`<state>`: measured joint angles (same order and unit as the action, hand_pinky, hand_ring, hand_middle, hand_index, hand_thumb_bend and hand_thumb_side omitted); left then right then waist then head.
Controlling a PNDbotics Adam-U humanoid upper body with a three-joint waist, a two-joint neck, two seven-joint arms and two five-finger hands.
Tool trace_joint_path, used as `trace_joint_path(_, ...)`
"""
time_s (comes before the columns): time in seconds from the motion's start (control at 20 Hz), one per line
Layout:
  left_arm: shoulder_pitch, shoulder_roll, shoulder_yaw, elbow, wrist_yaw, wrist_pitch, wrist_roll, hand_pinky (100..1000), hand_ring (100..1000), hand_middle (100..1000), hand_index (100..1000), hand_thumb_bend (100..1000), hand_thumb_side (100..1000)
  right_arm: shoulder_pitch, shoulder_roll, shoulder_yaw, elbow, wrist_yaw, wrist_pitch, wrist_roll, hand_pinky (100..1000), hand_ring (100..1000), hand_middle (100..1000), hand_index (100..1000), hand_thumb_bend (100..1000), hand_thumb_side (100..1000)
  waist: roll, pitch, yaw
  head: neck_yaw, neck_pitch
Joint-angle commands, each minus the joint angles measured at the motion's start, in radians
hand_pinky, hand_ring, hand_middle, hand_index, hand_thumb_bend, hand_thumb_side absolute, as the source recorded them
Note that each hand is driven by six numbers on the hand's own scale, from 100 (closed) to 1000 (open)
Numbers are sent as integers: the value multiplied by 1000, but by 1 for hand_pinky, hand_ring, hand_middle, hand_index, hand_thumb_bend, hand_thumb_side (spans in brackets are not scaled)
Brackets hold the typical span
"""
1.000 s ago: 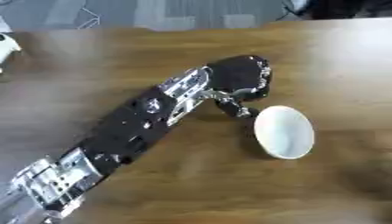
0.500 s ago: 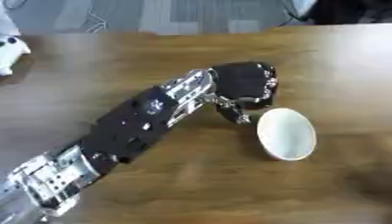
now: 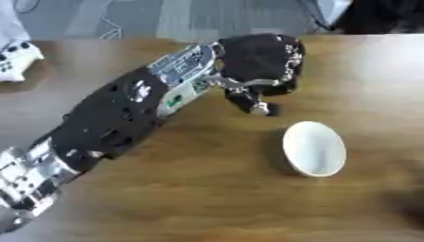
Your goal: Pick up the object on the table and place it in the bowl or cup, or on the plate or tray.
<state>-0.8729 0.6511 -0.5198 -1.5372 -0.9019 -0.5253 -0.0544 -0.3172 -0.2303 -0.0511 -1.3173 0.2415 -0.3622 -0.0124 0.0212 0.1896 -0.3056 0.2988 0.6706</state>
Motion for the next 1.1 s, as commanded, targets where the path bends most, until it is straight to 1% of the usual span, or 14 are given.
trace_joint_path(0.05, -28, 25, 18, -14, 9, -2, -6, 775, 100, 100, 222, 426, 100, -9, -17, -4, -4, 8, -6, 0, 186, 458, 575, 716, 489, 516, -7, -21, 1, -3, -12)
trace_joint_path(0.25, -40, 9, -3, -26, 26, -15, -17, 766, 100, 100, 221, 428, 100, -11, -14, -10, 5, 18, -7, -8, 185, 458, 575, 716, 490, 517, -10, -23, -6, -2, -10)
trace_joint_path(0.3, -43, 5, -6, -27, 31, -19, -22, 767, 100, 100, 221, 427, 100, -12, -13, -11, 5, 20, -8, -10, 186, 459, 576, 717, 480, 531, -11, -23, -9, -1, -9)
trace_joint_path(0.35, -45, 0, -8, -26, 33, -22, -25, 766, 100, 100, 221, 427, 100, -13, -12, -11, 3, 21, -9, -12, 186, 459, 577, 717, 450, 560, -11, -23, -12, 0, -8)
trace_joint_path(0.4, -48, -5, -7, -22, 35, -22, -28, 765, 100, 100, 221, 428, 100, -14, -10, -11, 2, 22, -9, -13, 186, 459, 575, 717, 482, 522, -11, -23, -15, 0, -7)
trace_joint_path(0.45, -52, -11, -5, -16, 35, -19, -29, 765, 100, 100, 221, 428, 100, -15, -9, -11, 0, 23, -9, -13, 186, 459, 575, 717, 490, 521, -11, -23, -18, 1, -7)
trace_joint_path(0.65, -66, -32, -5, 2, 30, -16, -29, 763, 100, 100, 221, 429, 100, -18, -8, -9, 2, 24, -8, -11, 186, 458, 575, 717, 489, 516, -7, -19, -27, 0, -2)
trace_joint_path(1.1, -70, -60, 0, 40, 7, -19, -19, 751, 100, 100, 222, 422, 100, -29, -5, -9, 11, 28, -9, -10, 181, 458, 575, 713, 489, 511, 0, -9, -46, -1, 2)
